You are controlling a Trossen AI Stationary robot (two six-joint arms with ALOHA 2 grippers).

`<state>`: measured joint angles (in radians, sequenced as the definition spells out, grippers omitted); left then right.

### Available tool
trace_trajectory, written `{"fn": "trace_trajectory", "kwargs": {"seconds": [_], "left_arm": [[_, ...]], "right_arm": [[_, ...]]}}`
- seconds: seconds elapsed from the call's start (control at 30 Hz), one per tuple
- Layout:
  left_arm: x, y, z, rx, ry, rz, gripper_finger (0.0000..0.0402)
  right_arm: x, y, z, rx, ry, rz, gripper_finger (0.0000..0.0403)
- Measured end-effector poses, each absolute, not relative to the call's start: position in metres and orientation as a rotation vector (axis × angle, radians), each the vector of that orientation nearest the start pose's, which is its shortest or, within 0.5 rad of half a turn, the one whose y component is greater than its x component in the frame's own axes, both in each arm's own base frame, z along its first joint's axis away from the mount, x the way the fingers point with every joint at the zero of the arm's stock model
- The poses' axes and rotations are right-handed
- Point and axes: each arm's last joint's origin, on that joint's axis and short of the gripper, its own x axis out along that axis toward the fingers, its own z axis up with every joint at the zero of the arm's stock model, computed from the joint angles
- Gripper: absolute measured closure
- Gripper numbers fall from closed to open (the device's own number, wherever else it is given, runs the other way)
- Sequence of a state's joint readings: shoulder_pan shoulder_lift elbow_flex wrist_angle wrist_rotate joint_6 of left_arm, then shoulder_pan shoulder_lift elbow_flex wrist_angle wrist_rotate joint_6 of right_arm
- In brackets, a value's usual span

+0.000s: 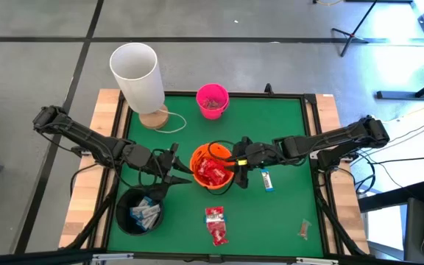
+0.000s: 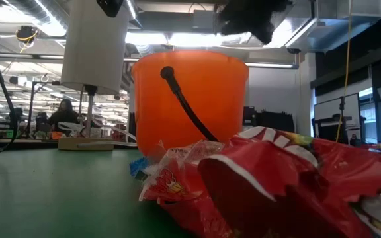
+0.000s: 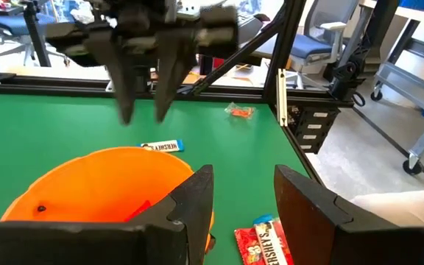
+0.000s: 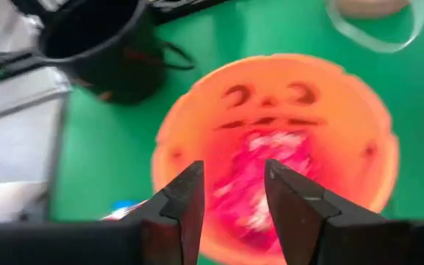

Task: Sort candy
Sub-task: Put the orange gummy into the pink bucket

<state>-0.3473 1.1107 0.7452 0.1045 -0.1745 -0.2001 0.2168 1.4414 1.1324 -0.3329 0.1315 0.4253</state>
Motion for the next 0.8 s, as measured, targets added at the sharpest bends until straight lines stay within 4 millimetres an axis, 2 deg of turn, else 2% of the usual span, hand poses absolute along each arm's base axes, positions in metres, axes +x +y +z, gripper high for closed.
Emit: {"fn": "trace_trajectory", "kwargs": {"seconds": [0.17,0.27,0.5,0.67,0.8], "left_arm": [[0.233,-0.079,0.284,-0.131,0.268,-0.146,0.0266],[0.233,-0.079,0.284,-0.131,0.269,-0.146,0.0266],[0.233,-0.079,0.284,-0.106,0.265,-0.147,0.0266],[0.233,-0.079,0.284,-0.106,0.258,-0.145,0.0266],[0.233,-0.079,0.284,-0.107,0.26,-0.156,0.0266]], "right_arm": [[0.288,0.09,0.307,0.36,0.773,0.02,0.0269],[0.27,0.115,0.306,0.371,0.893,0.036,0.0275],[0.212,0.175,0.273,0.522,1.188,-0.078,0.0278],[0.171,0.203,0.25,0.743,1.351,-0.252,0.0278],[0.146,0.219,0.238,0.88,1.416,-0.353,0.0274]]}}
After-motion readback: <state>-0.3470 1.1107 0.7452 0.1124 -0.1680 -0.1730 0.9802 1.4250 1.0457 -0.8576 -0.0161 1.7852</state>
